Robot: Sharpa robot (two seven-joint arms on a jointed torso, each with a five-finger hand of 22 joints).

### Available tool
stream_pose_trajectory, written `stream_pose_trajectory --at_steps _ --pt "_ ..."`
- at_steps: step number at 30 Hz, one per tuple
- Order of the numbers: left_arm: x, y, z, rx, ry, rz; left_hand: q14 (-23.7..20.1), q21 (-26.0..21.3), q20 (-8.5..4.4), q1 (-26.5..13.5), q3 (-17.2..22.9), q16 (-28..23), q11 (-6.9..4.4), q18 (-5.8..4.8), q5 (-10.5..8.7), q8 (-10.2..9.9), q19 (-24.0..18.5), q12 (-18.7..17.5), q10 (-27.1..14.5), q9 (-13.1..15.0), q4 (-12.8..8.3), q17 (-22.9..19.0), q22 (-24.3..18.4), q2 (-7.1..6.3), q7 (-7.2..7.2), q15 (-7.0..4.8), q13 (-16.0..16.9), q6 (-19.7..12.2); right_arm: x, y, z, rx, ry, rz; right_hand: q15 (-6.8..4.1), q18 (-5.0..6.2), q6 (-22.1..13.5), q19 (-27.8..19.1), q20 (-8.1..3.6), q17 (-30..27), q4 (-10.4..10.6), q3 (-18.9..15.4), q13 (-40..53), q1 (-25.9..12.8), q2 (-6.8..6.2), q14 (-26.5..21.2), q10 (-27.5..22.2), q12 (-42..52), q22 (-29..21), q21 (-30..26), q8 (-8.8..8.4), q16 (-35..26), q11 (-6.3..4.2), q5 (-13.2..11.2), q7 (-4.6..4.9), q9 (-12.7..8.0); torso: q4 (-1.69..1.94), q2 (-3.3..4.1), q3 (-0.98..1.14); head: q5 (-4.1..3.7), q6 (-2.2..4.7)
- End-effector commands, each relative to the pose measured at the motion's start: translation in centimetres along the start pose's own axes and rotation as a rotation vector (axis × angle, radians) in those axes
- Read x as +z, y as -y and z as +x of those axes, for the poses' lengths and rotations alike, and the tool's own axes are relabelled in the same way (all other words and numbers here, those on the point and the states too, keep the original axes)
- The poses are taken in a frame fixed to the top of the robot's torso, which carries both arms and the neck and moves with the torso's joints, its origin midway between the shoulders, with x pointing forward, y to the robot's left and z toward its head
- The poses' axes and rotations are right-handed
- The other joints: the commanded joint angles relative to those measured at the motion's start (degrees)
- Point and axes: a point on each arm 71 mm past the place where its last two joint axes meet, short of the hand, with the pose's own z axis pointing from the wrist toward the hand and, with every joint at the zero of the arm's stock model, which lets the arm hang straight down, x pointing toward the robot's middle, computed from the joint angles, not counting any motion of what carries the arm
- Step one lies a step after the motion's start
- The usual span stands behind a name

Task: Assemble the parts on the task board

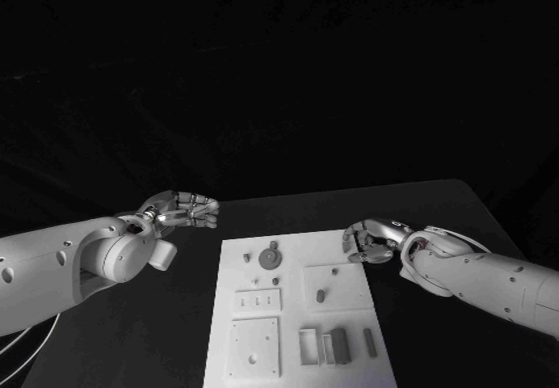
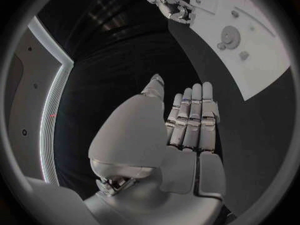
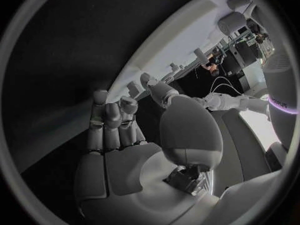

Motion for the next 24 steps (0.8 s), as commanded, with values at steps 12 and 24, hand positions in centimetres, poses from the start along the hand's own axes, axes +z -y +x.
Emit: stream_pose_trajectory --at_steps 12,24 --pt "0.05 0.15 0.29 0.000 -0.020 0.012 0.1 -0.4 -0.06 0.4 -0.3 -0.4 -0.09 1.00 0.17 -0.2 0.3 -0.1 0.3 -0.1 0.0 0.1 -0.1 0.44 1.36 0.28 0.0 0.1 0.09 0.75 0.45 0.117 -0.007 0.012 -0.96 -0.26 4.7 -0.1 -0.40 0.3 -1.8 -1.0 0.4 0.0 4.76 0.1 0.0 1.3 1.2 1.1 3.26 1.3 -1.05 0.0 -1.01 1.1 -0.09 0.00 -0.37 0.38 -0.22" --pt "0.02 0.14 0.35 0.002 -0.023 0.010 0.1 -0.4 -0.05 0.4 -0.4 -0.4 -0.06 1.00 0.17 -0.2 0.3 -0.2 0.2 -0.1 0.0 0.1 -0.1 0.46 1.36 0.28 0.0 0.1 0.37 0.48 0.89 0.121 -0.015 0.006 -1.12 -0.26 6.8 0.0 -0.47 0.3 -3.1 -1.3 0.4 -0.4 6.25 0.2 0.2 1.7 1.2 1.5 4.24 1.7 -1.20 0.0 -1.17 1.5 -0.08 0.04 -0.55 0.43 -0.28"
